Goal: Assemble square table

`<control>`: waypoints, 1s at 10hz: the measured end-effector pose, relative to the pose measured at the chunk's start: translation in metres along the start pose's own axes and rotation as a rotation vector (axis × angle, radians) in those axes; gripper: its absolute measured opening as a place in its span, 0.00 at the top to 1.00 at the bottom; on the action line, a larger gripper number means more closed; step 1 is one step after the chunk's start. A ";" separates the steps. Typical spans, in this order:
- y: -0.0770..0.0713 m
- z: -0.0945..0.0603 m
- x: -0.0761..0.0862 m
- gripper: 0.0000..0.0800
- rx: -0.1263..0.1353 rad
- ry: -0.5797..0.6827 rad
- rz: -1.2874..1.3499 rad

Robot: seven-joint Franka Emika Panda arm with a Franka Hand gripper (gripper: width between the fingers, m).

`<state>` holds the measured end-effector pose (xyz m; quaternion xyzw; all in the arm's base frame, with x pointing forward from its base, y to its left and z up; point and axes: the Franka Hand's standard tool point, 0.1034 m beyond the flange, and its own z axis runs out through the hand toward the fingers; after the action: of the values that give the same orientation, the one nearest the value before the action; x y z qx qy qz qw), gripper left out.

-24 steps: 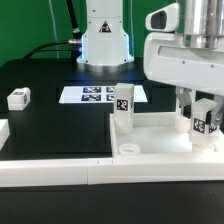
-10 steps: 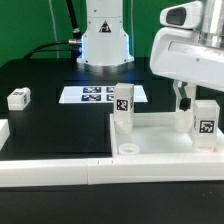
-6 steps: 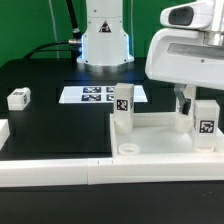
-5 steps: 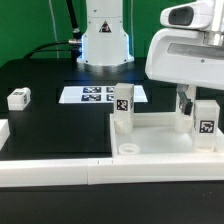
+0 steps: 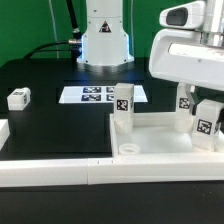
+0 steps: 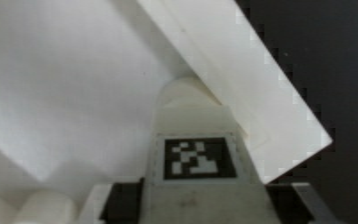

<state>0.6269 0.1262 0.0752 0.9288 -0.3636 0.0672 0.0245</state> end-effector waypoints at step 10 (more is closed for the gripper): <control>-0.004 0.003 -0.006 0.41 0.117 -0.087 0.985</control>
Offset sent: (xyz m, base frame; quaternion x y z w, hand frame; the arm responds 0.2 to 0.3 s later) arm -0.0004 -0.0033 -0.0061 0.1026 -0.0472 0.4328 0.8944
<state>0.6258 0.1326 0.0713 0.6485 -0.7555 0.0521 -0.0773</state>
